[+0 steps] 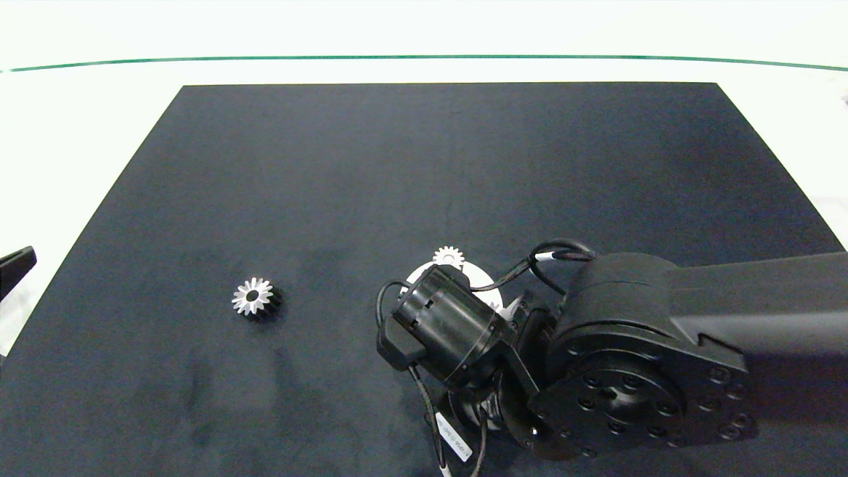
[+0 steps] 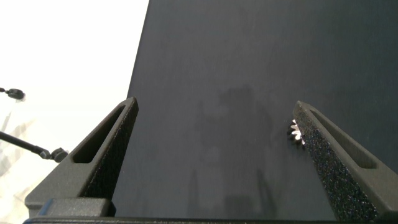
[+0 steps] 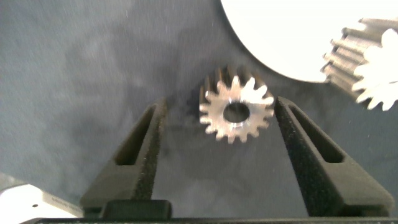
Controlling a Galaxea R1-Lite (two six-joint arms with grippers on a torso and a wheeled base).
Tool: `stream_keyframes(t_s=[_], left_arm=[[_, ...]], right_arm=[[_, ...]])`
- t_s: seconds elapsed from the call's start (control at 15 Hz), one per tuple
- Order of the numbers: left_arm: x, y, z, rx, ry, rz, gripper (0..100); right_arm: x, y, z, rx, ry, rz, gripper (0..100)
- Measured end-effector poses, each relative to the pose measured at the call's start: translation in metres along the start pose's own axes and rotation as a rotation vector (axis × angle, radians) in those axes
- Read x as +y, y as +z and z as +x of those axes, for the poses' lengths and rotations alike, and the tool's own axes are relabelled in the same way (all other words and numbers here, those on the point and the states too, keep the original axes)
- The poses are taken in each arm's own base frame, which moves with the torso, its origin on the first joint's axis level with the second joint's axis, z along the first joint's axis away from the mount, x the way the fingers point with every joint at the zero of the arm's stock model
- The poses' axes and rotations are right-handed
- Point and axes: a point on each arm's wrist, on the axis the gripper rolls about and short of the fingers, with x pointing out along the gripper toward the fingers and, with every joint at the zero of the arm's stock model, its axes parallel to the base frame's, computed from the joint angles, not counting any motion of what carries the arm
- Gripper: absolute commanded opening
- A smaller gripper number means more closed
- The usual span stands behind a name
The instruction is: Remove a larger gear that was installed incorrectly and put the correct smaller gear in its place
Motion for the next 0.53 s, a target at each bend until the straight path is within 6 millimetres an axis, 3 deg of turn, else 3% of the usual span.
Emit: stream_keyframes(t_s=[0.53], left_arm=[[0.0,0.0004,-0.0011,-0.004,0.002,0.001,100]], right_arm=[[-0.0016,-0.0029,0.006,-0.021,-0.016,0.019,47]])
